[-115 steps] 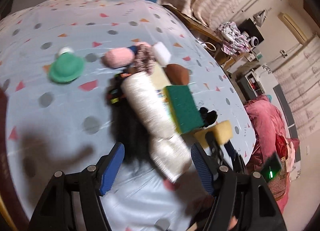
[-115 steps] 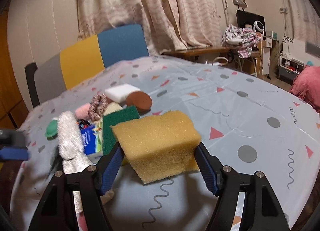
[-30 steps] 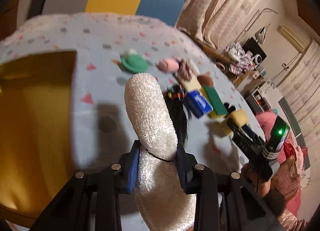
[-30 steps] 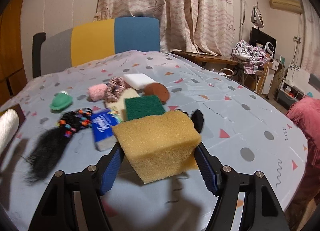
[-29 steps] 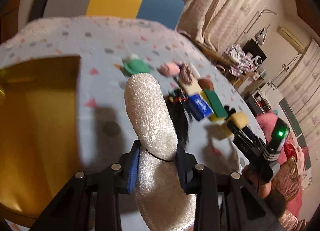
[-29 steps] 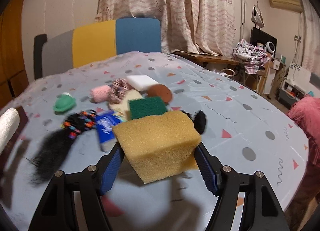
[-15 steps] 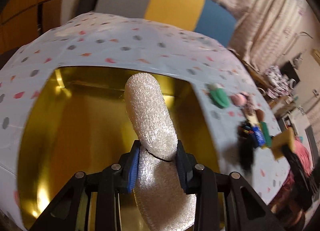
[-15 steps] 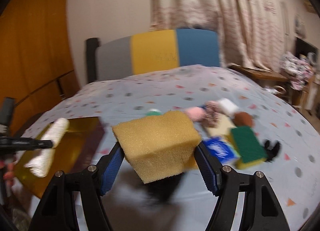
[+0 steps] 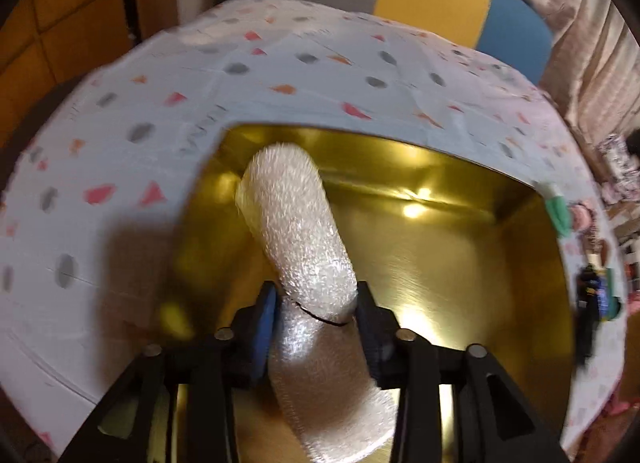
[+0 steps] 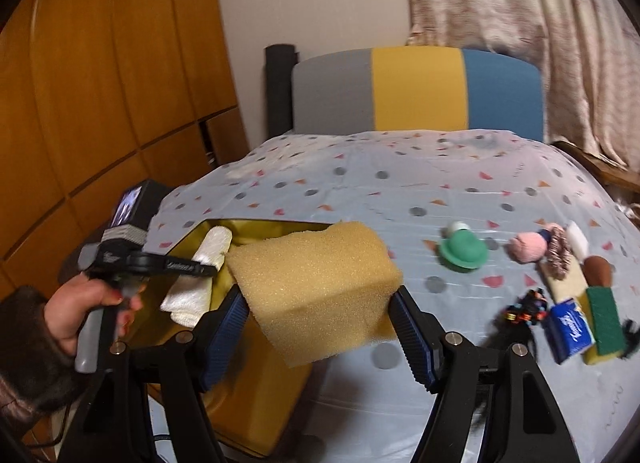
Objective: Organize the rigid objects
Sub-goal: 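Lower the white roll into the tray with the left gripper while the right releases the sponge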
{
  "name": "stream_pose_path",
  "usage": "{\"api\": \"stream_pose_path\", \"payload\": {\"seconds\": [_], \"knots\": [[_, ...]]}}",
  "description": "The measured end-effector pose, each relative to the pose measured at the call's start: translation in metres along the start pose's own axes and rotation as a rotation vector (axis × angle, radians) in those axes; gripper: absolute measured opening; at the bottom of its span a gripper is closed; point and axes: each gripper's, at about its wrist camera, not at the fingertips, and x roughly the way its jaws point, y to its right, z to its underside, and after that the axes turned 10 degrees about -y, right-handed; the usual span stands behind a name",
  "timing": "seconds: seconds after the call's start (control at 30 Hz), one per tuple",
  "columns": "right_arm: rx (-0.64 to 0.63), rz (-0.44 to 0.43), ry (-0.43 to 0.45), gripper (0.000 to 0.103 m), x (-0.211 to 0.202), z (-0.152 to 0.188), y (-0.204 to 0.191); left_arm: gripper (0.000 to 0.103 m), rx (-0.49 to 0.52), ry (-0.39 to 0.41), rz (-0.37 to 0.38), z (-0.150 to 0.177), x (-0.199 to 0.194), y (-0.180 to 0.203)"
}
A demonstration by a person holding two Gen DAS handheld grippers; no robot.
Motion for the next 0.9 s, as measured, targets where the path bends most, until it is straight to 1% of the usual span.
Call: {"api": "stream_pose_path", "payload": {"seconds": [0.03, 0.1, 0.13, 0.2, 0.27, 0.33, 0.37, 0.43, 0.5, 0.57, 0.63, 0.73, 0.9], "knots": [[-0.008, -0.005, -0.01, 0.072, 0.004, 0.0, -0.005, 0.047, -0.001, 0.026, -0.035, 0.001, -0.006, -0.002], [-0.014, -0.013, -0.029, 0.072, 0.009, 0.0, -0.01, 0.055, 0.0, 0.067, -0.097, 0.004, -0.017, -0.004], [-0.014, -0.02, -0.044, 0.072, 0.013, 0.0, -0.013, 0.058, -0.005, 0.083, -0.114, 0.007, -0.023, -0.007], [-0.013, -0.035, -0.068, 0.072, 0.02, -0.003, -0.017, 0.058, -0.027, 0.108, -0.08, 0.015, -0.034, -0.013], [-0.015, -0.044, -0.095, 0.072, 0.029, -0.007, -0.022, 0.058, -0.073, 0.133, -0.039, 0.024, -0.044, -0.021], [-0.025, -0.052, -0.127, 0.073, 0.04, -0.012, -0.03, 0.058, -0.108, 0.163, 0.059, 0.04, -0.054, -0.03], [-0.032, -0.056, -0.145, 0.073, 0.047, -0.015, -0.034, 0.058, -0.119, 0.171, 0.093, 0.045, -0.056, -0.031], [-0.039, -0.068, -0.173, 0.073, 0.058, -0.02, -0.04, 0.058, -0.151, 0.178, 0.16, 0.06, -0.06, -0.036], [-0.038, -0.075, -0.208, 0.073, 0.071, -0.027, -0.045, 0.058, -0.167, 0.189, 0.196, 0.075, -0.064, -0.035], [-0.023, -0.086, -0.247, 0.073, 0.085, -0.033, -0.048, 0.058, -0.177, 0.207, 0.204, 0.089, -0.069, -0.033], [0.003, -0.096, -0.292, 0.073, 0.102, -0.038, -0.051, 0.058, -0.18, 0.228, 0.186, 0.102, -0.073, -0.033], [0.033, -0.101, -0.354, 0.073, 0.124, -0.045, -0.054, 0.058, -0.179, 0.256, 0.166, 0.112, -0.078, -0.034], [0.029, -0.092, -0.396, 0.073, 0.152, -0.051, -0.066, 0.058, -0.206, 0.268, 0.163, 0.118, -0.079, -0.044]]}}
